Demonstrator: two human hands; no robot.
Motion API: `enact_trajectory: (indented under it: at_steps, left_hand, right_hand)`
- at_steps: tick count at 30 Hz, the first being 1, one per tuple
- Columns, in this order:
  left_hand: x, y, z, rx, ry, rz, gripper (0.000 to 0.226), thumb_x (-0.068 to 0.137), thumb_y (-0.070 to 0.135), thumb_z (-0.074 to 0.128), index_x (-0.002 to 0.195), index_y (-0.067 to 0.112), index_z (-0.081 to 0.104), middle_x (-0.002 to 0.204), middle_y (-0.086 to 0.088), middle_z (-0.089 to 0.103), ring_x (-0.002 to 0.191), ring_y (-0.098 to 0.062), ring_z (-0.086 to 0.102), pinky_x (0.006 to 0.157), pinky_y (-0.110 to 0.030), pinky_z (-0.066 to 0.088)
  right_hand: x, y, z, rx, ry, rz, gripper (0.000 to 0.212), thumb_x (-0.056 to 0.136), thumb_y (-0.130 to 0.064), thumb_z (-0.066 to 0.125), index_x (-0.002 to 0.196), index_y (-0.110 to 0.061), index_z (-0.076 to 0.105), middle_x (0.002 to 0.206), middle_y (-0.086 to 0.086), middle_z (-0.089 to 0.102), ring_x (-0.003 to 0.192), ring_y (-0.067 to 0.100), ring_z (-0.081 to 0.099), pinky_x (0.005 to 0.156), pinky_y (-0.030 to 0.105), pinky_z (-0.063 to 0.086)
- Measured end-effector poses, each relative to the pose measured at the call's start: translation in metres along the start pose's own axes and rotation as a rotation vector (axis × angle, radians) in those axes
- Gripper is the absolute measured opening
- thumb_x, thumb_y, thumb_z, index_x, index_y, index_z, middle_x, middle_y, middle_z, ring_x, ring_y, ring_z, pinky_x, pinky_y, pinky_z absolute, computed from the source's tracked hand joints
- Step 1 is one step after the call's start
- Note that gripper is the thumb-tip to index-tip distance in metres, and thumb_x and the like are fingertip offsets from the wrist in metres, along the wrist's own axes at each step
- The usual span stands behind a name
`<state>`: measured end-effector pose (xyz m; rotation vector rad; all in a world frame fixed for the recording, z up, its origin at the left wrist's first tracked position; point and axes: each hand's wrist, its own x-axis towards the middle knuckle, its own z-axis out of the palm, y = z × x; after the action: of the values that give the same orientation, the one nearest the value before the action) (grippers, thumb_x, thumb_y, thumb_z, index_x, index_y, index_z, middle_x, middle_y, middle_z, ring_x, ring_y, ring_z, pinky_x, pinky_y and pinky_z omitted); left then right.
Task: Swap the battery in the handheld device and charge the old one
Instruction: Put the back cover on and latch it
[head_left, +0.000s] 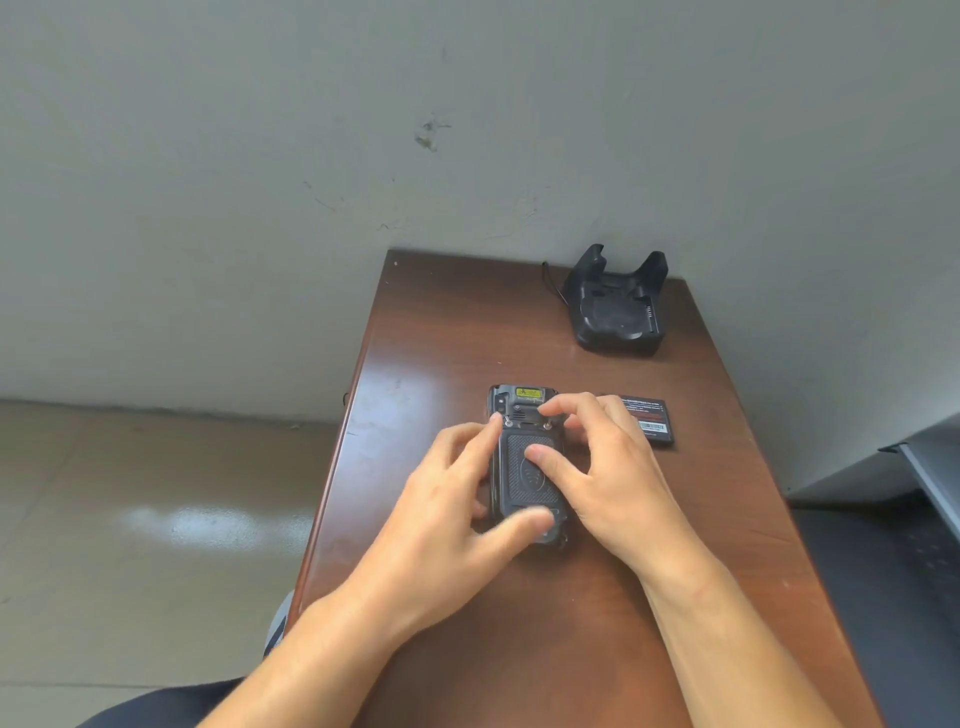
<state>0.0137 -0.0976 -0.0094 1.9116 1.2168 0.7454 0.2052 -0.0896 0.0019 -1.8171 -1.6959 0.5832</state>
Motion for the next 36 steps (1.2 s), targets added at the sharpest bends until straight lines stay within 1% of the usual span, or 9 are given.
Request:
enact_trajectory:
  at_steps: [3,5,8,12,16,21,25,30,36]
  left_hand:
    - [0.023,-0.004,-0.008,0.068,0.049,-0.016,0.052,0.09,0.051,0.059,0.137,0.029,0.061,0.122,0.008,0.054,0.078,-0.003,0.065,0.075,-0.002,0.042]
    - [0.037,-0.009,-0.009,0.085,0.092,-0.004,0.033,0.094,0.036,0.062,0.125,0.029,0.07,0.111,0.006,0.057,0.067,-0.008,0.066,0.069,-0.01,0.05]
    - [0.048,-0.013,-0.007,0.044,0.161,-0.008,0.02,0.092,0.025,0.068,0.109,0.03,0.076,0.098,0.009,0.059,0.061,-0.012,0.067,0.056,-0.023,0.058]
    - [0.052,-0.016,-0.008,0.043,0.193,0.029,0.012,0.087,0.02,0.075,0.098,0.025,0.078,0.095,0.006,0.06,0.06,-0.011,0.067,0.059,-0.029,0.059]
    - [0.055,-0.017,-0.009,0.053,0.156,0.049,0.01,0.087,0.021,0.076,0.095,0.026,0.076,0.099,0.004,0.059,0.066,-0.011,0.068,0.067,-0.033,0.061]
    - [0.056,-0.012,-0.013,0.131,0.109,0.035,0.01,0.089,0.024,0.074,0.098,0.028,0.073,0.102,0.006,0.057,0.066,-0.004,0.067,0.07,-0.018,0.053]
    - [0.056,-0.008,-0.012,0.158,0.113,0.031,0.012,0.09,0.041,0.066,0.096,0.031,0.07,0.099,0.006,0.057,0.068,-0.002,0.064,0.069,-0.016,0.049]
    - [0.062,-0.006,-0.011,0.248,0.126,0.03,0.014,0.088,0.043,0.068,0.092,0.031,0.062,0.092,0.007,0.054,0.067,0.0,0.057,0.073,-0.034,0.054]
    - [0.057,-0.002,-0.004,0.24,0.215,-0.011,0.016,0.085,0.038,0.075,0.087,0.028,0.063,0.087,0.008,0.058,0.065,-0.004,0.061,0.07,-0.033,0.054]
  right_hand:
    - [-0.001,0.0,-0.002,-0.022,-0.014,0.008,0.03,0.086,-0.048,0.071,0.111,-0.042,0.057,0.11,-0.015,0.053,0.115,0.011,0.056,0.1,0.039,0.048]
    - [0.0,0.0,-0.003,-0.038,-0.019,0.005,0.03,0.085,-0.05,0.071,0.11,-0.041,0.057,0.108,-0.015,0.054,0.112,0.011,0.055,0.099,0.038,0.048]
    - [0.002,-0.001,-0.005,-0.055,-0.02,-0.001,0.029,0.084,-0.05,0.071,0.108,-0.04,0.057,0.104,-0.016,0.054,0.108,0.009,0.054,0.097,0.035,0.047]
    - [0.003,0.0,-0.007,-0.055,-0.011,-0.01,0.029,0.083,-0.051,0.073,0.105,-0.038,0.058,0.101,-0.017,0.055,0.104,0.008,0.055,0.095,0.035,0.048]
    - [0.003,0.001,-0.008,-0.055,0.003,-0.02,0.029,0.081,-0.05,0.075,0.1,-0.034,0.059,0.097,-0.015,0.057,0.1,0.009,0.056,0.091,0.033,0.048]
    - [0.003,0.0,-0.006,-0.032,0.059,-0.019,0.031,0.078,-0.047,0.08,0.095,-0.029,0.062,0.094,-0.013,0.061,0.094,0.008,0.058,0.087,0.028,0.048]
    - [0.0,0.001,-0.002,-0.026,0.092,-0.024,0.031,0.078,-0.047,0.08,0.096,-0.028,0.063,0.094,-0.014,0.061,0.092,0.007,0.059,0.086,0.025,0.048]
    - [-0.001,0.002,0.001,-0.021,0.113,-0.019,0.032,0.079,-0.047,0.08,0.098,-0.028,0.063,0.096,-0.013,0.061,0.095,0.008,0.059,0.087,0.025,0.048]
    - [-0.003,0.004,0.004,-0.012,0.139,-0.027,0.033,0.078,-0.047,0.08,0.099,-0.027,0.064,0.096,-0.012,0.061,0.095,0.008,0.06,0.088,0.024,0.047]
